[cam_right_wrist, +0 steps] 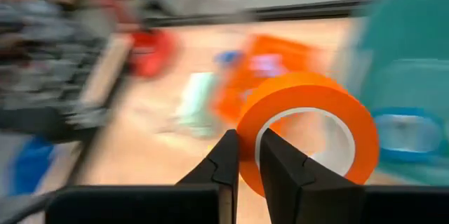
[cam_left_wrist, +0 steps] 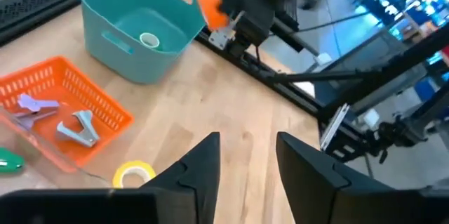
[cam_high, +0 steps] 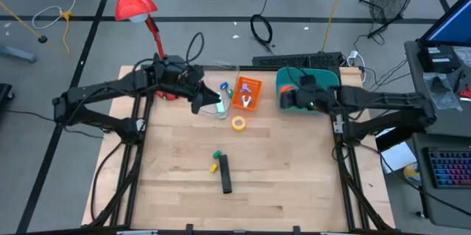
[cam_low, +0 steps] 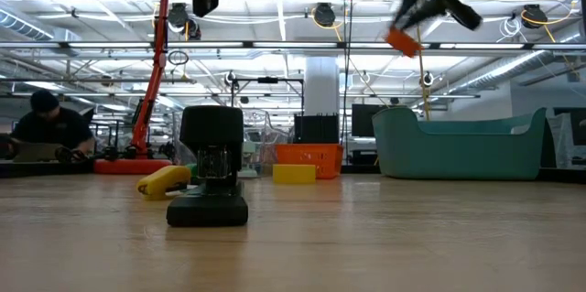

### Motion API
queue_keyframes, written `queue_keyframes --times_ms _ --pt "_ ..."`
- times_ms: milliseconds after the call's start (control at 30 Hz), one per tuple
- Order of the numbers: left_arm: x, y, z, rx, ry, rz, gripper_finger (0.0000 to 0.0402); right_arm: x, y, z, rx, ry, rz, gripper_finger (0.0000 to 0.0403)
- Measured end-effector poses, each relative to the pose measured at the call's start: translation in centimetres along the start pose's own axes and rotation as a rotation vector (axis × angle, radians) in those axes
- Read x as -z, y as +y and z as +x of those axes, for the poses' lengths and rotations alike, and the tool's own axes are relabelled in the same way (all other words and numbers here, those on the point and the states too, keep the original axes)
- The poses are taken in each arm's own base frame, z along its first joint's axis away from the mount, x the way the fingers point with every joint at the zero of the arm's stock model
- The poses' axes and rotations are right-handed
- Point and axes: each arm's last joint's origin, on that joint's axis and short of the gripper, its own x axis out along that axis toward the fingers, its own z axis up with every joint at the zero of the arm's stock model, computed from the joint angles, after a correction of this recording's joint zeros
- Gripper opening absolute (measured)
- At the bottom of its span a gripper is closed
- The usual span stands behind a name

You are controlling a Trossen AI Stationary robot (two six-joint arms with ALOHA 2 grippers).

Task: Pick and place Stapler, Stapler remover, tape
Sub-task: Put the orange tape into the green bin

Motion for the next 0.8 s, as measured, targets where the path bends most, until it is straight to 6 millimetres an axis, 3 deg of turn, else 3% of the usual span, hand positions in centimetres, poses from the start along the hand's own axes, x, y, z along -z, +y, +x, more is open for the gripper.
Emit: queue_keyframes --times_ms 267,500,800 --pt "0.9 -1.5 0.6 0.003 0.021 0.038 0.0127 -2.3 -5.2 1.8 0.467 0.03 -0.053 0.003" --pt "1.5 -2.4 0.9 -0.011 0.038 0.06 0.0127 -4.1 -7.5 4.0 0.642 0.043 -0.104 0.003" --pt "2.1 -3.1 1.1 -0.01 0.063 0.072 0.0127 -1.8 -13.1 6.3 0.812 0.219 -0.036 0.0029"
